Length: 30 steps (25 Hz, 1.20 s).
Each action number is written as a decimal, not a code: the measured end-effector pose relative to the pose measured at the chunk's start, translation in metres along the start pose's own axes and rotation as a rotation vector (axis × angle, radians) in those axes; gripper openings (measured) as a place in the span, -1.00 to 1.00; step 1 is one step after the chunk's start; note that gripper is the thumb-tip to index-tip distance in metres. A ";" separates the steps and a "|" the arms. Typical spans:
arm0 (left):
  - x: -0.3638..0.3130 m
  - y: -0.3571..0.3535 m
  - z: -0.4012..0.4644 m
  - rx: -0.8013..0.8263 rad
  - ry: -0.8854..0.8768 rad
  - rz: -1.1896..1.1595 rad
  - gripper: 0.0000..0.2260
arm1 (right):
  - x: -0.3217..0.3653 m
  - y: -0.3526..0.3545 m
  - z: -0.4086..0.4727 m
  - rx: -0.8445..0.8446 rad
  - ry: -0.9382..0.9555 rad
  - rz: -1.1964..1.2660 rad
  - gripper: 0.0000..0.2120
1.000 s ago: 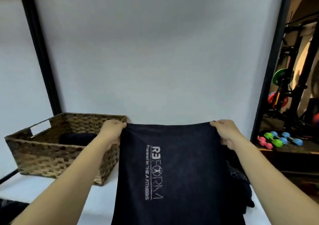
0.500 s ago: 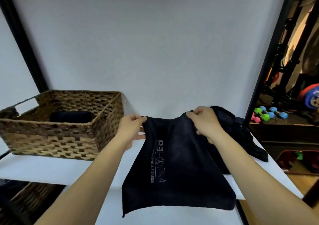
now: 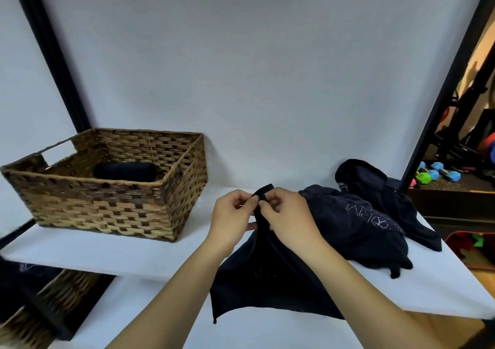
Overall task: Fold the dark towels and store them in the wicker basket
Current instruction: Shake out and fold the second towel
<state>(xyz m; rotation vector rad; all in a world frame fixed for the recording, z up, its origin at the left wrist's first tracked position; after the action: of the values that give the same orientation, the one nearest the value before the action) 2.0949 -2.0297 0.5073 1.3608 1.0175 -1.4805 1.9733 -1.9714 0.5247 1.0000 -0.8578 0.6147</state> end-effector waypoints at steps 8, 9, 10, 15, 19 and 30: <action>-0.001 0.022 0.006 0.127 -0.059 0.052 -0.91 | -0.006 -0.006 -0.002 0.079 -0.007 0.261 -0.77; -0.004 0.026 0.005 0.161 -0.064 0.069 -0.90 | -0.009 0.000 0.001 0.052 0.044 0.178 -0.77; -0.008 0.029 0.004 0.215 -0.077 0.093 -0.89 | -0.012 0.007 0.005 0.045 0.109 0.061 -0.73; -0.040 0.042 -0.003 0.471 -0.161 0.211 -0.85 | -0.010 0.023 0.026 0.400 0.259 -0.208 -0.54; -0.058 0.056 -0.006 0.549 -0.212 0.221 -0.90 | 0.003 0.021 0.031 0.460 0.323 -0.260 -0.79; -0.083 0.100 -0.014 0.527 -0.257 0.292 -0.92 | 0.009 0.020 0.034 0.576 0.425 -0.628 -0.71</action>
<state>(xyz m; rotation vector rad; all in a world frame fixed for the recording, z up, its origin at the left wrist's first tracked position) 2.1971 -2.0412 0.5875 1.5439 0.2530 -1.7051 1.9515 -1.9927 0.5511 1.5010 0.0453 0.5032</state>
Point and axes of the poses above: each hand's wrist, its own z-axis towards the middle knuckle, its own y-axis out of the back of the hand, x = y × z, the point moved 2 cm from there along z, towards the middle knuckle, and after that the axes turned 2 degrees about z, right-handed, at the moved point
